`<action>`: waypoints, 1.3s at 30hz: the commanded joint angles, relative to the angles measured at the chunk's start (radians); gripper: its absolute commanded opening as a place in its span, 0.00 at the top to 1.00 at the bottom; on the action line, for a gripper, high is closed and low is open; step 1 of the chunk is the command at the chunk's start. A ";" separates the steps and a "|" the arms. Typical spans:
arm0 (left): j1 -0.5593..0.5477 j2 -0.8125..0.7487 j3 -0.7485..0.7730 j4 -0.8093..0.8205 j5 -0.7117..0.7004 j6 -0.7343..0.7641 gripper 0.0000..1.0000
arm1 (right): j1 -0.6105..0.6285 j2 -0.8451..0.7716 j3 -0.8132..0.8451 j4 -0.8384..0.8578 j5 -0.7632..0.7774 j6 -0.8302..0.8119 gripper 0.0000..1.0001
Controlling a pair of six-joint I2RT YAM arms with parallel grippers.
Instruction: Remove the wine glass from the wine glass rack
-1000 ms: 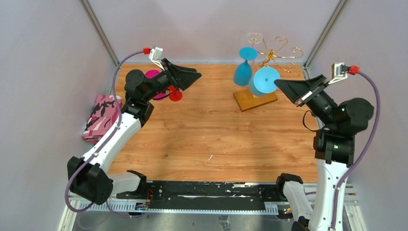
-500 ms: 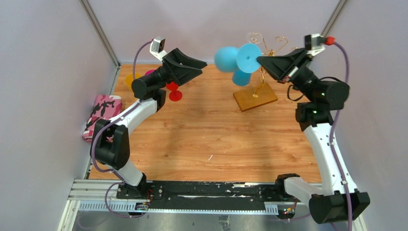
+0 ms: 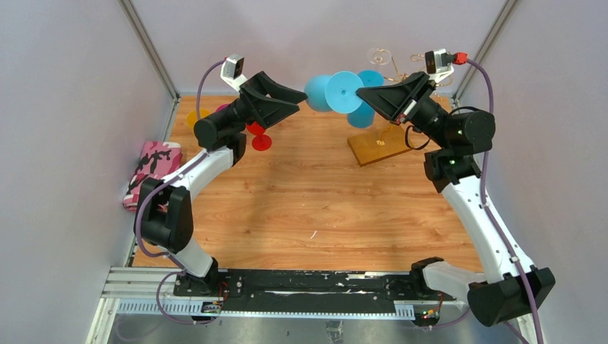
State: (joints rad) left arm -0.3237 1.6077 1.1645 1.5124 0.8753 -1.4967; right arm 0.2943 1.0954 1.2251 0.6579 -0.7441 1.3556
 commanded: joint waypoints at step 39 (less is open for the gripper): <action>0.014 -0.278 -0.142 0.073 -0.018 -0.014 0.70 | 0.100 0.038 -0.204 0.180 0.038 0.018 1.00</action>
State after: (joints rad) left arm -0.2821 1.3876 1.0325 1.5108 0.8436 -1.5333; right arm 0.3679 1.0878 1.0489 0.8974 -0.6334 1.4063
